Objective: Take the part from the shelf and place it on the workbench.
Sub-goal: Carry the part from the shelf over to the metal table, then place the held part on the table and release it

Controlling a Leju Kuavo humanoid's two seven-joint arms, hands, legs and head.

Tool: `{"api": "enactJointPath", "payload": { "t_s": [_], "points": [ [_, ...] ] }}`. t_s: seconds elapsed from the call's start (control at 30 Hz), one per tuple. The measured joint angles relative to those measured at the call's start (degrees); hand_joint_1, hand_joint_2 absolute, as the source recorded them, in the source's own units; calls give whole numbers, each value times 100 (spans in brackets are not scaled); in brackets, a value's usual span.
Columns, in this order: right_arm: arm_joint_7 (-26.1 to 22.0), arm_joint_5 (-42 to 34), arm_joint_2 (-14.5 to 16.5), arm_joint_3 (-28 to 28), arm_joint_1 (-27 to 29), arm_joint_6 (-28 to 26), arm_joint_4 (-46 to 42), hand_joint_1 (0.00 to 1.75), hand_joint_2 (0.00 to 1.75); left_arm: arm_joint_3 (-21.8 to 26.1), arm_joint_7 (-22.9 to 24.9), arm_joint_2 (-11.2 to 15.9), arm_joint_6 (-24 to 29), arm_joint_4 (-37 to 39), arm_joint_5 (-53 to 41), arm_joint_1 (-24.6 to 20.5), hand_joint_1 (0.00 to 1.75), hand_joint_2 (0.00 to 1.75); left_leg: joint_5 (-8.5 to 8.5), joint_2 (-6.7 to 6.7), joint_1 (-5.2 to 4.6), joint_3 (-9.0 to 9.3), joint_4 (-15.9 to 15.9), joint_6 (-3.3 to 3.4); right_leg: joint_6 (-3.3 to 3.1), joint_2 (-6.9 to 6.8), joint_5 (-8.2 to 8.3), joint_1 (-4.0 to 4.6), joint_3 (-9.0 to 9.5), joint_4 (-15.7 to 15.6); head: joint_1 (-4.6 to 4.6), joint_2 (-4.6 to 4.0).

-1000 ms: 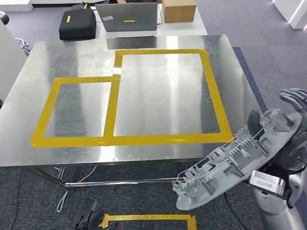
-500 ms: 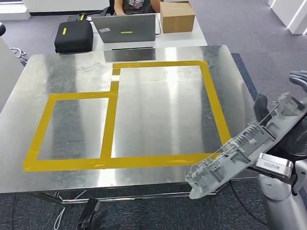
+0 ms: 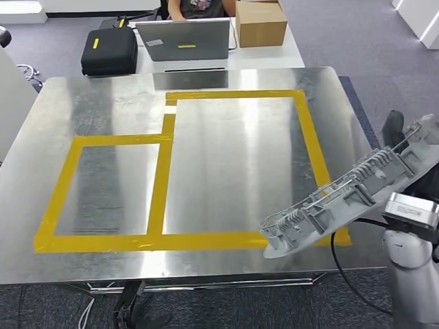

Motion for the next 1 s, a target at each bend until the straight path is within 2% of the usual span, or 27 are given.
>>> {"api": "enactJointPath", "payload": {
  "t_s": [0.1, 0.2, 0.37, 0.53, 0.73, 1.0],
  "points": [
    [95, 3, -17, -17, -198, 121, 80, 79, 175, -48, 31, 6, -14, 0, -24, -13, 0, 175, 28, 3, -10, 16, -27, 79, -31, 25, 26, -4, 8, -15, -5, 0],
    [172, 6, -40, -19, -455, 238, 188, 79, 175, -70, 49, 6, -23, 0, -44, -44, 0, 175, 41, 6, -7, 43, -65, 82, -56, 29, 24, 6, 11, -15, -5, 0],
    [228, 44, -53, -16, -706, 316, 333, 79, 175, -106, 66, 2, -39, 0, -82, -61, 0, 175, 57, 7, 6, 46, -87, 43, -87, 25, 18, 27, 11, -12, -3, 0],
    [384, 93, -53, 16, -1175, 493, 630, 79, 175, -170, 106, -23, -64, -1, -148, -117, 0, 175, 52, 9, 13, 43, -92, -61, -96, 19, 13, 28, 10, -8, -1, 0],
    [555, 165, -52, 129, -1646, 605, 946, 79, 175, -219, 156, -40, -96, -2, -208, -172, 0, 175, 45, 8, 0, 29, -83, -71, -92, 10, 15, 13, 12, -10, 0, 0],
    [1060, 484, 121, 583, -2874, 917, 1955, 79, 175, -340, 277, -106, -181, -2, -344, -319, 0, 175, 46, 8, -17, 27, -72, -70, -78, 10, 25, -7, 14, -12, 0, 0]
  ]
}}
